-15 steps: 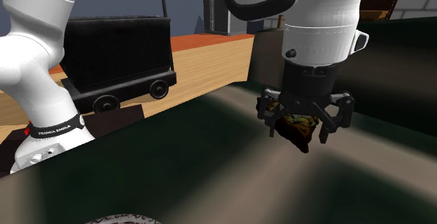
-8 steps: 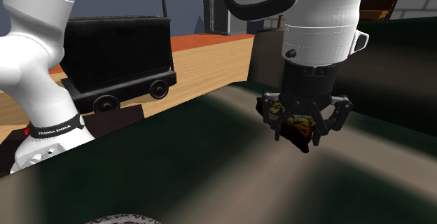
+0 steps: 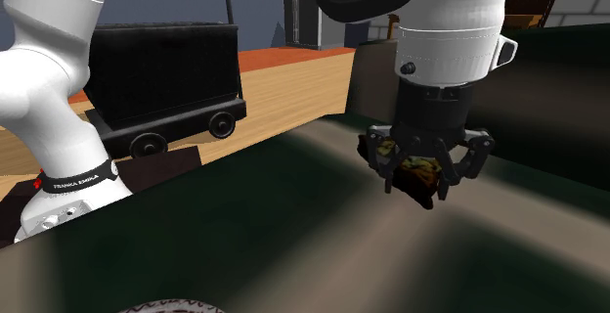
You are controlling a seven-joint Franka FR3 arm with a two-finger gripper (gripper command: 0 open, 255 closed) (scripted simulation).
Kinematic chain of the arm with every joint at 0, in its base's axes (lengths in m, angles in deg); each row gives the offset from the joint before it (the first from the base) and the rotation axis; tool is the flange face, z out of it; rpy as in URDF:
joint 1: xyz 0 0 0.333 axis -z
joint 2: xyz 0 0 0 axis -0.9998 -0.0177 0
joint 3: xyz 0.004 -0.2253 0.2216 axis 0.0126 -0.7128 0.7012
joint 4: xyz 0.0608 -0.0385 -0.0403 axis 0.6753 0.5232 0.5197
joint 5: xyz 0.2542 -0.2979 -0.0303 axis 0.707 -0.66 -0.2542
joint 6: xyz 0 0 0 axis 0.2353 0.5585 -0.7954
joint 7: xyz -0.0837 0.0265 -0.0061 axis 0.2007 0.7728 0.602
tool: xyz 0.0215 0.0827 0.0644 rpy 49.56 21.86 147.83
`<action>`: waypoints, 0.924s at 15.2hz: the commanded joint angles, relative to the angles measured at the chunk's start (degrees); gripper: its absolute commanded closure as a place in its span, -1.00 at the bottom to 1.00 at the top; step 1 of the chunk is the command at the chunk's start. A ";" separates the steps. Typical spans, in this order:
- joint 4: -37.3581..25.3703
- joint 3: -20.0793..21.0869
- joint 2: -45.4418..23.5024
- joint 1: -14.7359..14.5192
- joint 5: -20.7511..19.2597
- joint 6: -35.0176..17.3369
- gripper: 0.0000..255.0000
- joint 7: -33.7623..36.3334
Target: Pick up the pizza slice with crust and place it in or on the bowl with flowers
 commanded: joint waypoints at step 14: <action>-7.31 -1.78 2.97 0.39 -2.89 9.26 1.00 2.61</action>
